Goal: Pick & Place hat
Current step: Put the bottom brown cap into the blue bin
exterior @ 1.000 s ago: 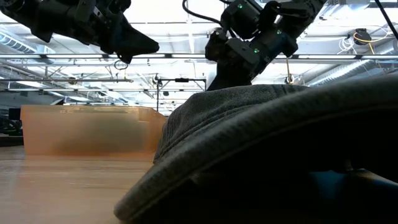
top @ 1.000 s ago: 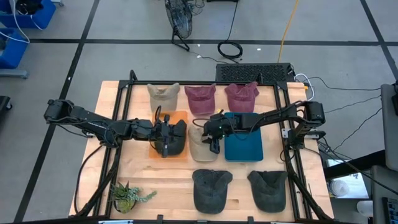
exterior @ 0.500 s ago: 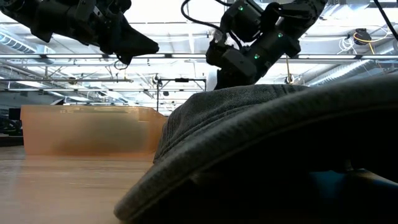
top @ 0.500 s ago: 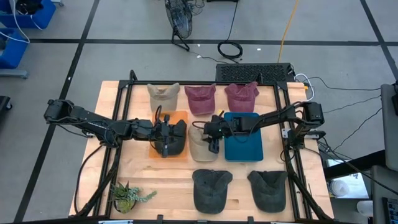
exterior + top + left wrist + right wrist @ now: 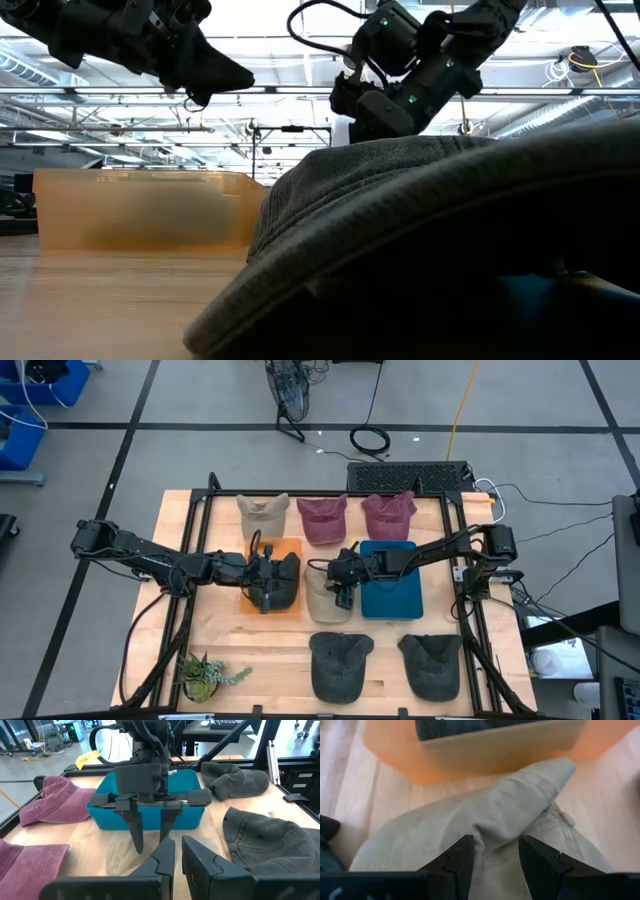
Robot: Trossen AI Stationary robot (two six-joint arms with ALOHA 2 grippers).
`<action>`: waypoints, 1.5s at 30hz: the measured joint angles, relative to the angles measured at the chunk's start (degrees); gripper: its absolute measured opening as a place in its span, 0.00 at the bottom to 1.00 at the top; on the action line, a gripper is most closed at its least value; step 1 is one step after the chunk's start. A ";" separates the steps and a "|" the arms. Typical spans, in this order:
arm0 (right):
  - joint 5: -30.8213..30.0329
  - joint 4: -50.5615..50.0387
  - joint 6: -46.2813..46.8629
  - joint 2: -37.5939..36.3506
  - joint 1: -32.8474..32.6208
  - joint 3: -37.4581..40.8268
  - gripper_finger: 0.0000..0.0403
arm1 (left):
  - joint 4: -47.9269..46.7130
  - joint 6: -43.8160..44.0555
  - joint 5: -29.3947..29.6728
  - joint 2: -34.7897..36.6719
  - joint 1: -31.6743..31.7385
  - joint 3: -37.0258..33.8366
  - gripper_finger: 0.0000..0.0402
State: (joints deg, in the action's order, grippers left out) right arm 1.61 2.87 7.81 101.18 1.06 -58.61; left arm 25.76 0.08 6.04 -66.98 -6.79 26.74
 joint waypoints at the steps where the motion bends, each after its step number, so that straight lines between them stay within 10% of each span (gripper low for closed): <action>1: 0.02 0.33 -0.08 -0.12 -0.02 0.00 0.36 | -0.01 0.00 0.00 0.00 0.00 0.00 0.10; 35: -0.33 -1.56 -0.03 0.41 -3.17 0.00 0.31 | 0.06 0.66 0.00 0.00 0.00 0.00 0.10; 45: -0.33 -0.77 -5.61 0.37 -2.64 0.00 0.04 | -0.20 0.63 0.00 0.00 0.00 0.00 0.10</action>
State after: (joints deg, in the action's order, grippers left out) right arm 1.28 2.10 2.20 101.55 -1.58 -58.61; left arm 25.56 0.71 6.04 -66.98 -6.79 26.74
